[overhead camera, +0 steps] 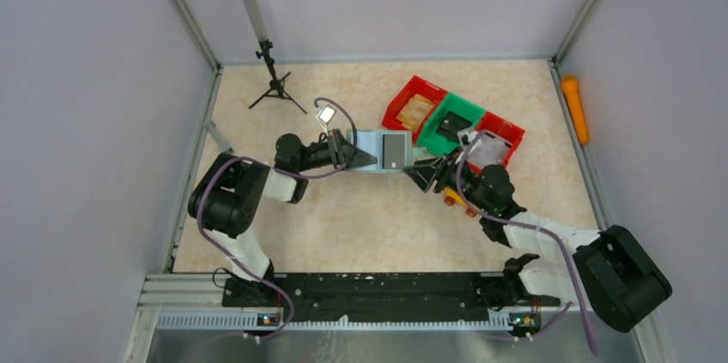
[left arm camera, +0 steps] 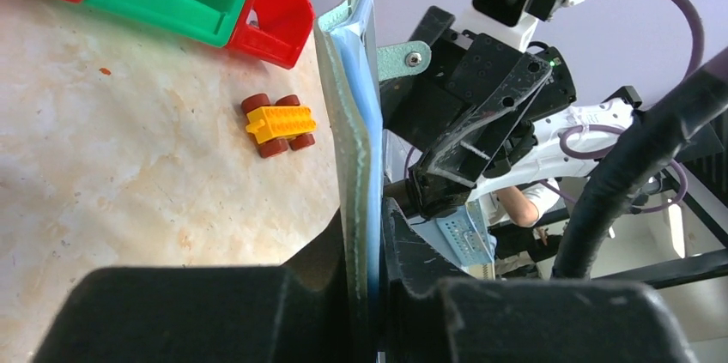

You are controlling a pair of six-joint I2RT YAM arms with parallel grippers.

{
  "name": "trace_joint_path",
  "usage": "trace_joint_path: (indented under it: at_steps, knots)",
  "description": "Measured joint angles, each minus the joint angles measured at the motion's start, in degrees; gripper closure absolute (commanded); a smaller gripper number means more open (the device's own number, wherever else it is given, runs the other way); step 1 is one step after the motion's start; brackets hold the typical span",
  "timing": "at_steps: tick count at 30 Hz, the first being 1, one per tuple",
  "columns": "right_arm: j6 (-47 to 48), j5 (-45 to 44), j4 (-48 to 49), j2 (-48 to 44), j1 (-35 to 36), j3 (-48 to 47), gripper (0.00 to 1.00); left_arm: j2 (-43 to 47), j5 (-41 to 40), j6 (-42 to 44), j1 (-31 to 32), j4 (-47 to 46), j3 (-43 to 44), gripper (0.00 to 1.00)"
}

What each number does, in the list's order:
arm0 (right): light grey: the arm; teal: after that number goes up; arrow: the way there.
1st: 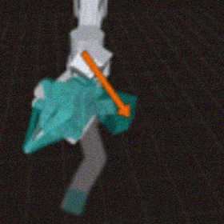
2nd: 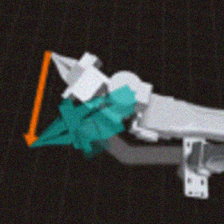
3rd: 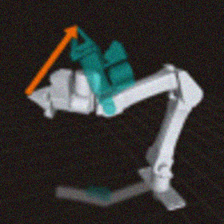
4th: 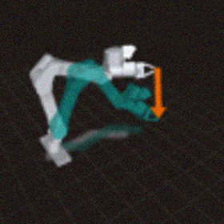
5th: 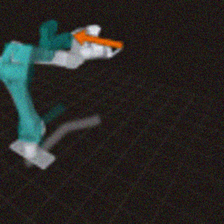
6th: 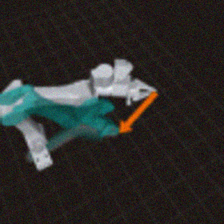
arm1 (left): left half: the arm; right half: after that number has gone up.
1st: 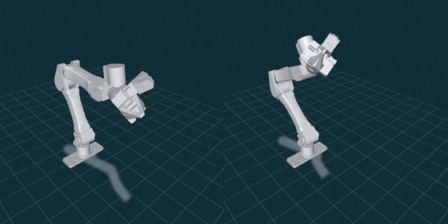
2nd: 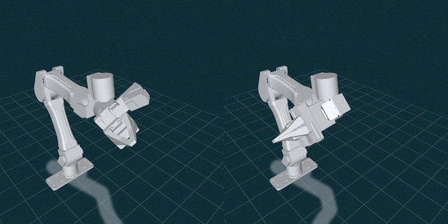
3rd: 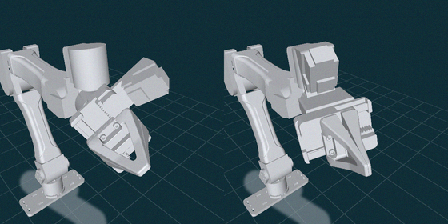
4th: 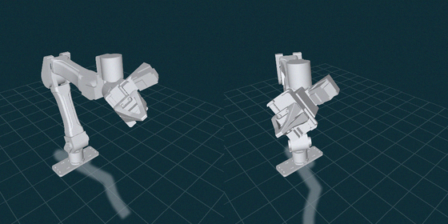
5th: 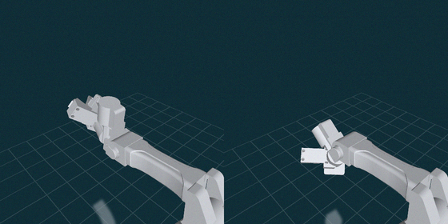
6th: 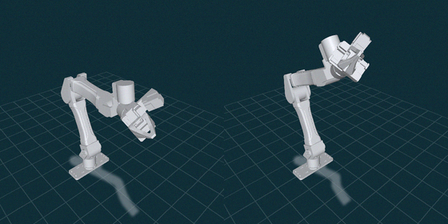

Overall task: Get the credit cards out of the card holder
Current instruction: Remove the credit card from the card holder.

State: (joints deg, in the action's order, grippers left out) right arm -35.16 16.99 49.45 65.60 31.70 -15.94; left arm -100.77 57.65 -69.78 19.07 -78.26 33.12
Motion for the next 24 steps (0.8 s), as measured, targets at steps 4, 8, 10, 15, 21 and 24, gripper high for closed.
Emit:
trace_joint_path:
  at_steps: [4, 8, 10, 15, 21, 24]
  knots:
    - [0.00, -0.17, 2.14, -0.79, 0.00, 0.61, 0.55, 0.02, -0.02, 1.31, 0.13, 1.92, 0.00, 1.00]
    - [-0.04, 0.48, 3.23, -0.57, 0.00, 0.61, 0.40, 0.31, -0.04, 2.97, 0.39, 4.26, 0.00, 1.00]
    - [-0.42, 0.70, 3.30, -0.26, 0.00, 0.61, 0.23, 0.70, -0.04, 3.54, 0.52, 4.96, 0.00, 1.00]
    - [-0.22, -1.22, 1.73, -0.39, -0.04, 0.59, 0.16, 1.97, -0.09, 4.52, 0.59, 5.75, -0.07, 1.00]
    - [0.02, -4.94, -1.05, -1.95, -0.37, 0.59, 0.13, 3.26, -0.28, 5.25, 0.59, 5.84, -0.79, 1.00]
    - [-0.02, -3.56, -0.92, -0.52, -0.55, 0.44, 0.16, 3.45, -0.24, 5.22, 0.59, 5.73, -1.09, 1.00]
